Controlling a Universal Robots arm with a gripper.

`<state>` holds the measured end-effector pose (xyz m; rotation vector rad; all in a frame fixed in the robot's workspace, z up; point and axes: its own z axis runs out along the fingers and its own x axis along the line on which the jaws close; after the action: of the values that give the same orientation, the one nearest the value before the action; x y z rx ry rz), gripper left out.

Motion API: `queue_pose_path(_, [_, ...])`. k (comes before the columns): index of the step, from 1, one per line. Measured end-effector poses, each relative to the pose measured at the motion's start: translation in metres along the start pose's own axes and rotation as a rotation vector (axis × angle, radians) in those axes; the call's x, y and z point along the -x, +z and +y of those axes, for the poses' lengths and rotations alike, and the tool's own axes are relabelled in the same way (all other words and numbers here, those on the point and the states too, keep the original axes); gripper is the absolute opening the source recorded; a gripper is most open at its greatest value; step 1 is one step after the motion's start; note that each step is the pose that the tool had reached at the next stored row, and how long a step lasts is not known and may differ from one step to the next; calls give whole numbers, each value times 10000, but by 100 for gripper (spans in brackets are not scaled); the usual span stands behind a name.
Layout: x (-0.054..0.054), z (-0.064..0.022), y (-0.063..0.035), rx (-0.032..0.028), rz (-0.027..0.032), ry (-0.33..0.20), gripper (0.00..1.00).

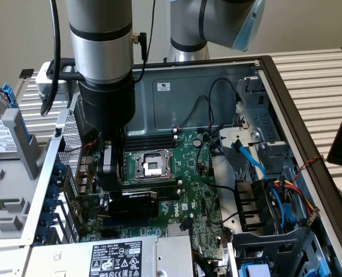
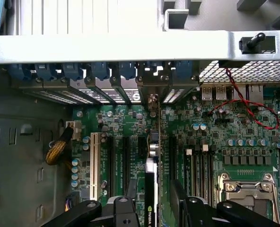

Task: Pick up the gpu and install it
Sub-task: 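Press down on the gpu until it lock into place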

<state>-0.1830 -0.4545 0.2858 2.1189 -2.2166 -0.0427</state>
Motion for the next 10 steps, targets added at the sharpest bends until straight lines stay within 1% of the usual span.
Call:
queue_pose_path(5, [-2,14,-50,-10,-2,1,41])
queue_pose_path(6, [-2,16,-51,-16,-4,0,39])
queue_pose_path(7, [-2,22,-51,-26,-3,1,33])
queue_pose_path(8, [-2,25,-51,-41,-4,2,33])
queue_pose_path(10, [-3,41,-49,-86,-6,5,20])
